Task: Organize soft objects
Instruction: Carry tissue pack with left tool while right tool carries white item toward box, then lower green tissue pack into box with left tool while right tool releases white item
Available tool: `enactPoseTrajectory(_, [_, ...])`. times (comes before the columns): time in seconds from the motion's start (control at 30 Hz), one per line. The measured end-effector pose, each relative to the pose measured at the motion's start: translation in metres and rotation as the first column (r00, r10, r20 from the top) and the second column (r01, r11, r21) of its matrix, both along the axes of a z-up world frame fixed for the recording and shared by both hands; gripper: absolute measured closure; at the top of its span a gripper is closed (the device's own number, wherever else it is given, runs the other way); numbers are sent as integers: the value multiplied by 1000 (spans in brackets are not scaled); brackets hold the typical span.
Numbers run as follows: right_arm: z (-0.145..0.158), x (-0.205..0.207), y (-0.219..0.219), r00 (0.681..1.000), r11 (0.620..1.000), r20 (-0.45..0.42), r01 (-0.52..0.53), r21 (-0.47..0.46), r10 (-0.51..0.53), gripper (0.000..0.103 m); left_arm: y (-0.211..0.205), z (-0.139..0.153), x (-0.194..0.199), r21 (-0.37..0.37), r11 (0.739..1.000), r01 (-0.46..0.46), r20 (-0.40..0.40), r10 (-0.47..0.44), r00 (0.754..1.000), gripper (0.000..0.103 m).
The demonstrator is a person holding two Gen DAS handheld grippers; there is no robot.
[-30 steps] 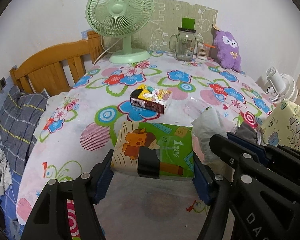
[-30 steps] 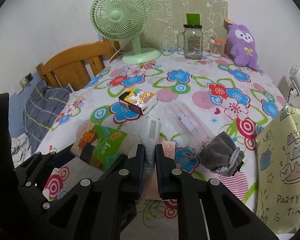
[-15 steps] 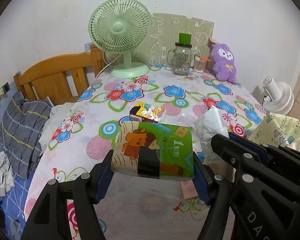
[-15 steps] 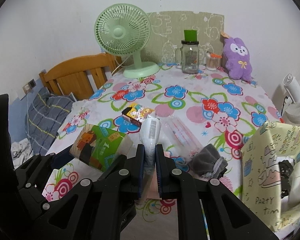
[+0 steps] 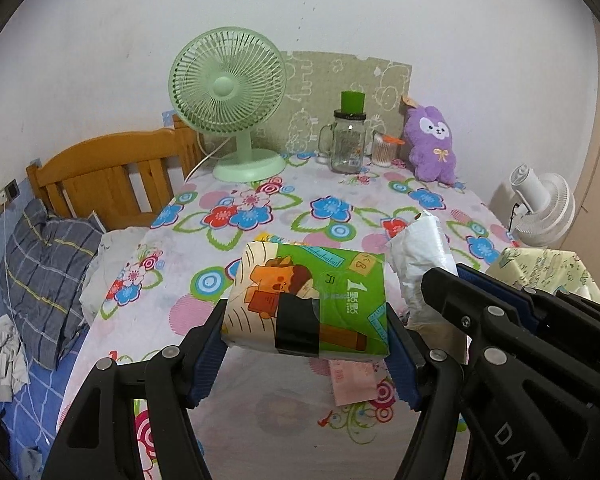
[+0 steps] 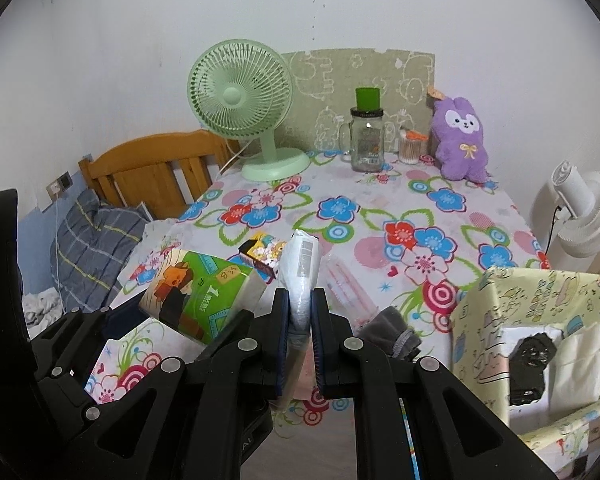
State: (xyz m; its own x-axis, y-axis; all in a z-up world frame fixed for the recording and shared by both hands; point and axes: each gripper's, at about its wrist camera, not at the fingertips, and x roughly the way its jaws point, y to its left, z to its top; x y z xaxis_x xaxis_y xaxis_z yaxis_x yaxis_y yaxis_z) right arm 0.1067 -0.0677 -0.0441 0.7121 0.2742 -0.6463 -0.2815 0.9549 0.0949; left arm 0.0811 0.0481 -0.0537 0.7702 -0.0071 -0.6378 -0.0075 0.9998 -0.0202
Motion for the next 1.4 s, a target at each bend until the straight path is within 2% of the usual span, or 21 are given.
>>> enactPoseTrajectory(0.67, [30,-12,-47,997,998,50,64,-5,-63,89,-46,26,-7,-13,996,83,48,-83,995,31])
enactPoseTrajectory(1.4, [35,-6,-106,988,989,63,145,-11,-144,89,-107,30,5,1,987,163,58,-162,985,31])
